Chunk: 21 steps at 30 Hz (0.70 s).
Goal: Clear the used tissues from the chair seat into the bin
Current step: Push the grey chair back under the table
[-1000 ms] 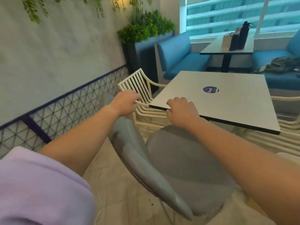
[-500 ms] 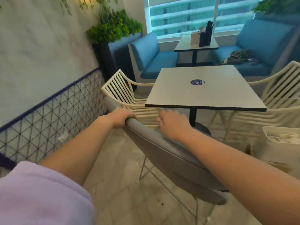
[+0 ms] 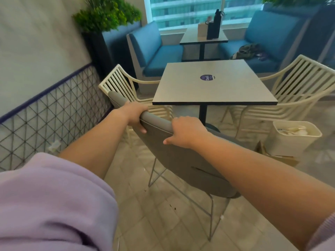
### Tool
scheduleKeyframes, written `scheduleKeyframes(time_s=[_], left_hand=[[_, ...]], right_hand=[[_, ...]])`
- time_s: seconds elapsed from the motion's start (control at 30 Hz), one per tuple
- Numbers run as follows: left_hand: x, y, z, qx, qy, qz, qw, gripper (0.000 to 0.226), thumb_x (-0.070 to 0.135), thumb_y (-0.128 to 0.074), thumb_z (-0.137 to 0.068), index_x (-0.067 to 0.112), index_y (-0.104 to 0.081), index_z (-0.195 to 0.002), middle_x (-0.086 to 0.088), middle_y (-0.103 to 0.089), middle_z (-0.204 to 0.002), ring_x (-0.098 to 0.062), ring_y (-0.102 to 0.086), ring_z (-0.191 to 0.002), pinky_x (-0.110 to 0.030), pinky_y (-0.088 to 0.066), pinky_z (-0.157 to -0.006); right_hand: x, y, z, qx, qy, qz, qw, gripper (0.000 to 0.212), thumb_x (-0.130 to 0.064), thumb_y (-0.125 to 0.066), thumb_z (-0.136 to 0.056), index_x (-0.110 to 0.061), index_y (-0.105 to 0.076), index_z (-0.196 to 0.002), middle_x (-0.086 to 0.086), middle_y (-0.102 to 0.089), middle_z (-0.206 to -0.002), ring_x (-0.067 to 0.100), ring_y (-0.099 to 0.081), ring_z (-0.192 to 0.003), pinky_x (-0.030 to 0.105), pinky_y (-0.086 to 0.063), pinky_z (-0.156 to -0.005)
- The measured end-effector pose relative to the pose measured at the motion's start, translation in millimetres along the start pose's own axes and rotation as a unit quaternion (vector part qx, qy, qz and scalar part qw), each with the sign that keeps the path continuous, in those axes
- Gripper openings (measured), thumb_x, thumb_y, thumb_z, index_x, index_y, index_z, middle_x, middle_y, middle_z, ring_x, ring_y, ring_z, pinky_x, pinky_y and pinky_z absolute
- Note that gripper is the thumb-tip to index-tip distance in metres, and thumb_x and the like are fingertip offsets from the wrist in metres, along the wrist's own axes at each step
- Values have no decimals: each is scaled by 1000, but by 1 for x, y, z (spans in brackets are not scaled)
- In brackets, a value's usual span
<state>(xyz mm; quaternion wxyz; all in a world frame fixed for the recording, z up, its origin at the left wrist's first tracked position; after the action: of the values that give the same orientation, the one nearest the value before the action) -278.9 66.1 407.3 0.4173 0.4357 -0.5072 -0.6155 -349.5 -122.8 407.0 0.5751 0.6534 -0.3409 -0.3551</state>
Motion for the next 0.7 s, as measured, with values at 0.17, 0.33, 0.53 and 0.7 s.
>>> scheduleKeyframes(time_s=[0.17,0.33,0.53,0.7], left_hand=[[7,3,3,11,5,-32,999,52,49,-82,-55,22,-54,-91,0,-62,-101,-23,-56,-96,-40,-41,-87],[28,5,13,-5,15,-53,998,52,52,-79,-58,23,-49,-89,0,-60,-101,-23,-55,-96,-41,-43,-86],[76,11,24,0,-4,-97,995,54,66,-70,-60,22,-46,-82,4,-52,-82,-18,-49,-78,-33,-38,-68],[108,10,28,35,-15,-81,996,63,72,-67,-57,19,-52,-88,3,-54,-81,-19,-52,-77,-31,-39,-64]], right_hand=[[9,5,2,-16,47,11,999,52,-59,-55,-82,-11,-58,-102,1,-53,-82,20,-52,-74,31,-41,-62],[26,6,13,-26,72,17,997,53,-60,-55,-81,-12,-57,-102,-1,-50,-78,19,-48,-70,30,-36,-62],[70,16,45,-56,76,43,995,56,-64,-53,-80,-13,-54,-102,3,-54,-81,18,-45,-71,30,-34,-64],[104,19,69,-62,68,58,994,51,-67,-52,-78,-19,-38,-87,8,-63,-94,24,-50,-75,31,-34,-64]])
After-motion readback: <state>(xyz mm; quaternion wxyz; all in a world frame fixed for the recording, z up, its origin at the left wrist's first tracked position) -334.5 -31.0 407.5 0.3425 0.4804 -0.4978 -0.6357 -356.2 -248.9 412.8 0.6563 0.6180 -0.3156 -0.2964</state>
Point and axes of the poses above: each hand's wrist, its own z-axis away from the middle knuckle, its own y-axis out of the back of the hand, x = y × z, the point moved 3 cm from there along -z, towards the middle knuckle
